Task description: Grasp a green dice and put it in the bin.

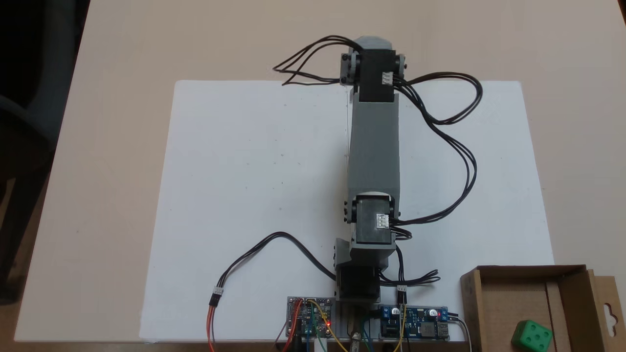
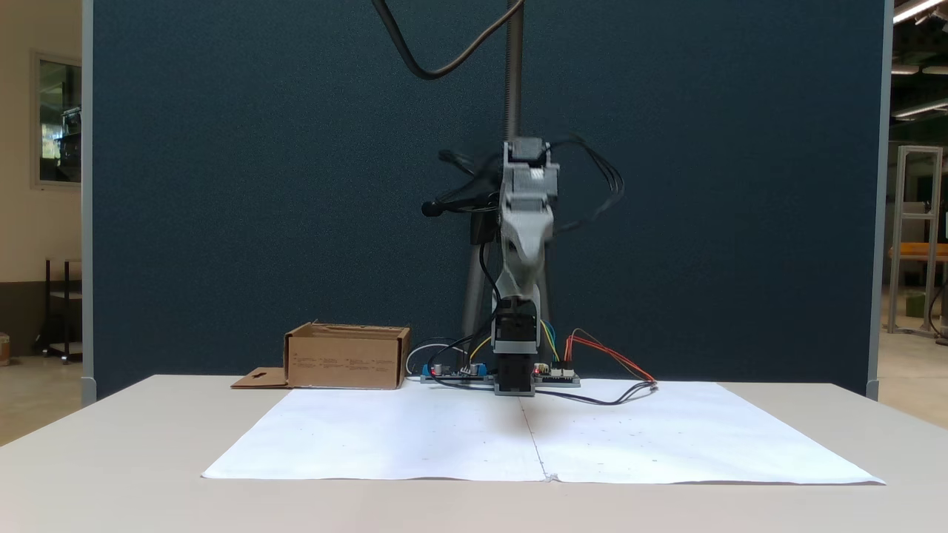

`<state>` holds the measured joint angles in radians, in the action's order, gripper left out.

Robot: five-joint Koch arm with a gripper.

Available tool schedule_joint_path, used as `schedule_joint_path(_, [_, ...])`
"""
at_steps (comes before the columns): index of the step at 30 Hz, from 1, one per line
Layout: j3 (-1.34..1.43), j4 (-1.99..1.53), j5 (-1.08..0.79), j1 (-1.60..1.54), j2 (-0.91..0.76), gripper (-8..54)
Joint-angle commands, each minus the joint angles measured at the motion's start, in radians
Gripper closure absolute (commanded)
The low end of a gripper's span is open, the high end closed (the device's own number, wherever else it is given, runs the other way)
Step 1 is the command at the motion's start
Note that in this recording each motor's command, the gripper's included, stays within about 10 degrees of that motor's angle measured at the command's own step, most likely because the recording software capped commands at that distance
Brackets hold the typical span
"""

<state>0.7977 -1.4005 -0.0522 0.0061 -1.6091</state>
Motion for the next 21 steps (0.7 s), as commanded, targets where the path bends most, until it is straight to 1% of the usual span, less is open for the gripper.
schedule_joint_path(1, [0.11,0.164,0.066,-0.002,-0.104,1.8])
schedule_joint_path(5, [0.453,0.342,0.054,0.002,-0.21,2.0])
schedule_joint_path(9, [0.678,0.515,0.048,0.002,-0.295,2.1])
schedule_joint_path(17, [0.89,0.849,0.052,0.049,-0.4,2.1])
schedule_joint_path(21, [0.939,1.004,0.054,0.078,-0.43,1.8])
